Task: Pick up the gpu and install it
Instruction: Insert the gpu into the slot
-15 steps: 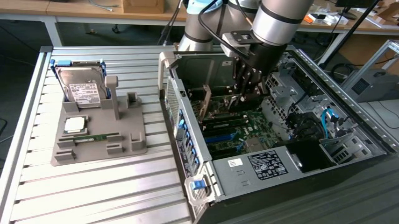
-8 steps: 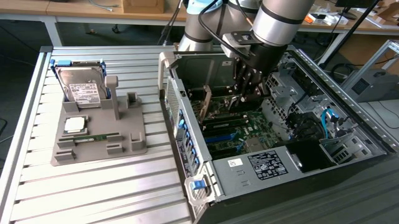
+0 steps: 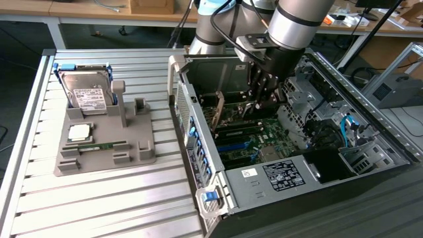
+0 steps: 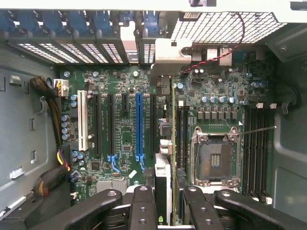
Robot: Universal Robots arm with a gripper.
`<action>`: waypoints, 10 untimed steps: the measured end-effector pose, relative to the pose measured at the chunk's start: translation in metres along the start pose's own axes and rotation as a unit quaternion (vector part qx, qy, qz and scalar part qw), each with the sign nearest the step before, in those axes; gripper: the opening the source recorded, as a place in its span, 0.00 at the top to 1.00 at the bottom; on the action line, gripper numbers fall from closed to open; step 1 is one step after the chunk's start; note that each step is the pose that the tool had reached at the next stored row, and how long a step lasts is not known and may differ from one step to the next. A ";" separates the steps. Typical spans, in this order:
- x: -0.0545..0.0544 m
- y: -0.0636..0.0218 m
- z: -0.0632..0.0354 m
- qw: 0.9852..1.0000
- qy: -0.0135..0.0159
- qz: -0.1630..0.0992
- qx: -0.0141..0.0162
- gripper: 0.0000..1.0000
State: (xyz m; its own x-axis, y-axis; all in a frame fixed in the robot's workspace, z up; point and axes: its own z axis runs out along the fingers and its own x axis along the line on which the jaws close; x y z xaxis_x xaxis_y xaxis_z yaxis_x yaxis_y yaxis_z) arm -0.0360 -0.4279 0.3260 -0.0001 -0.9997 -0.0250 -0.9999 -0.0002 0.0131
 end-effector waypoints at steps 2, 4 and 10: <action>0.000 0.0000 0.0001 1.000 0.000 0.000 0.000 0.73; 0.000 0.0000 0.0002 1.000 0.000 0.000 0.000 0.73; 0.001 0.0000 0.0007 1.000 0.000 0.000 0.000 0.73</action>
State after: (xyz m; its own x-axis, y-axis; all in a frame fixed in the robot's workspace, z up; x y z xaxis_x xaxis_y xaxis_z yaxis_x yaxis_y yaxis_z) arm -0.0360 -0.4292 0.3252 -0.0002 -0.9997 -0.0250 -0.9999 -0.0002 0.0131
